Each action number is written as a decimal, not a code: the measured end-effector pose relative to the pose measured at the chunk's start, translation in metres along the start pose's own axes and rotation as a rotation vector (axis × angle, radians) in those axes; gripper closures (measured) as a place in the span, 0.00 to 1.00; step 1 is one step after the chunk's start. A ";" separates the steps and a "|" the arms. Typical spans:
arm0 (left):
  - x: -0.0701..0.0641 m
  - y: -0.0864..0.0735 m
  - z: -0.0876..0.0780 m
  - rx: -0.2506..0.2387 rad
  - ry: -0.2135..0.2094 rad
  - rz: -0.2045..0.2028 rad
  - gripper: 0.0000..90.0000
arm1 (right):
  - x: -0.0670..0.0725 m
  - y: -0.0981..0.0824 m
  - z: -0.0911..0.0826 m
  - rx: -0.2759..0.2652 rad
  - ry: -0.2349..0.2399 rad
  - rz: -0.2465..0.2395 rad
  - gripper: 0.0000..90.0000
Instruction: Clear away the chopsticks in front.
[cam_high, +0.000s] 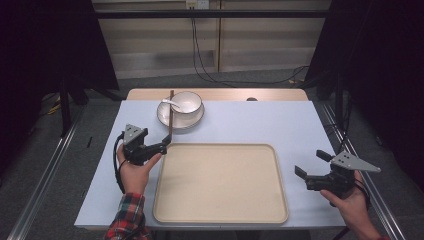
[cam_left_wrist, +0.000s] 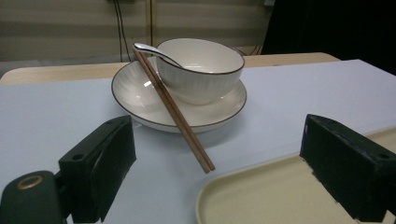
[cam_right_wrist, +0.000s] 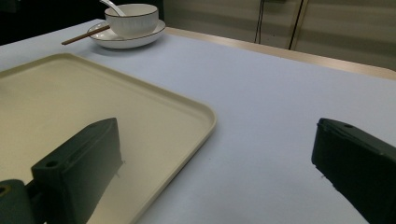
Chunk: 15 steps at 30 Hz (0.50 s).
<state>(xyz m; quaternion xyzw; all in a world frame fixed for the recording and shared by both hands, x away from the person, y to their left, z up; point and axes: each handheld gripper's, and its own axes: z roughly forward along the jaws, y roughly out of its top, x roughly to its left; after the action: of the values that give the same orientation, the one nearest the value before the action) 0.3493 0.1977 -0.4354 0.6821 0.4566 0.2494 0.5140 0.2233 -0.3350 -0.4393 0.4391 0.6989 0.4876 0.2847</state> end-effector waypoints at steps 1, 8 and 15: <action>0.003 0.001 0.007 0.012 0.004 -0.003 0.11 | 0.000 0.000 0.000 0.001 0.006 0.001 0.01; 0.010 0.006 0.022 0.034 0.035 -0.011 0.11 | -0.001 -0.001 -0.001 0.004 0.013 0.010 0.01; 0.018 0.008 0.037 0.052 0.070 -0.049 0.12 | -0.001 -0.001 -0.001 0.001 0.014 0.007 0.01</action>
<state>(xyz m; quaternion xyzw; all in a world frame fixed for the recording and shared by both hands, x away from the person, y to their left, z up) 0.3907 0.1957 -0.4429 0.6748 0.4970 0.2484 0.4857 0.2227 -0.3365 -0.4397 0.4383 0.6996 0.4913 0.2776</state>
